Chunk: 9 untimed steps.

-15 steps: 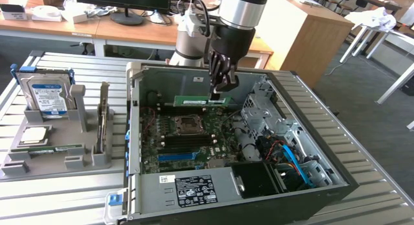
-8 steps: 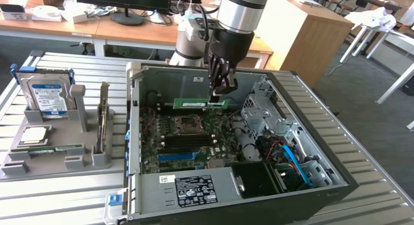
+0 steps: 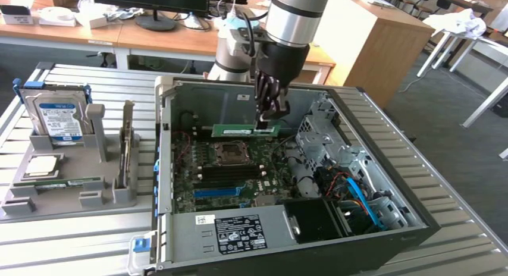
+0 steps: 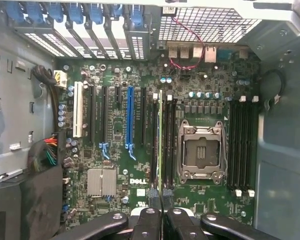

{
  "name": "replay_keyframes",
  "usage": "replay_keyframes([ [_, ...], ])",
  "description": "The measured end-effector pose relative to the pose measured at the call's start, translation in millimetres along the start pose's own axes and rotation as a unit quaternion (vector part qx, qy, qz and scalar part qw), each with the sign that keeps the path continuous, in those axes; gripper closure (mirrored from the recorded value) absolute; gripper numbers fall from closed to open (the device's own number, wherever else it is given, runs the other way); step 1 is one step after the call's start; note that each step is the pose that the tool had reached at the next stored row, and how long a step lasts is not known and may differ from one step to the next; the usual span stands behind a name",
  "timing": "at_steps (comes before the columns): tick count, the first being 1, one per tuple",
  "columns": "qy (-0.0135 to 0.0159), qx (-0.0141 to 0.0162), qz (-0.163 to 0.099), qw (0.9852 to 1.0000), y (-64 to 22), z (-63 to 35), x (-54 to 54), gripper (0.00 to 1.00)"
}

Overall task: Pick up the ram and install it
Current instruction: 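Pick up the ram and move it above insertion slot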

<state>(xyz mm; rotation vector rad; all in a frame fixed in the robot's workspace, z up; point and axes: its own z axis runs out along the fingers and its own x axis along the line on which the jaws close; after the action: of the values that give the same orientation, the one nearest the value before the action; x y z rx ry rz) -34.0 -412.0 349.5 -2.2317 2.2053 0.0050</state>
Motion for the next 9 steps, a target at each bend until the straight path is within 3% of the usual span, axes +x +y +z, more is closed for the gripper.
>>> replay_keyframes([
  [9, 0.0, 0.0, 0.0, 1.0, 0.0, 7.9, 0.0, 0.88],
])
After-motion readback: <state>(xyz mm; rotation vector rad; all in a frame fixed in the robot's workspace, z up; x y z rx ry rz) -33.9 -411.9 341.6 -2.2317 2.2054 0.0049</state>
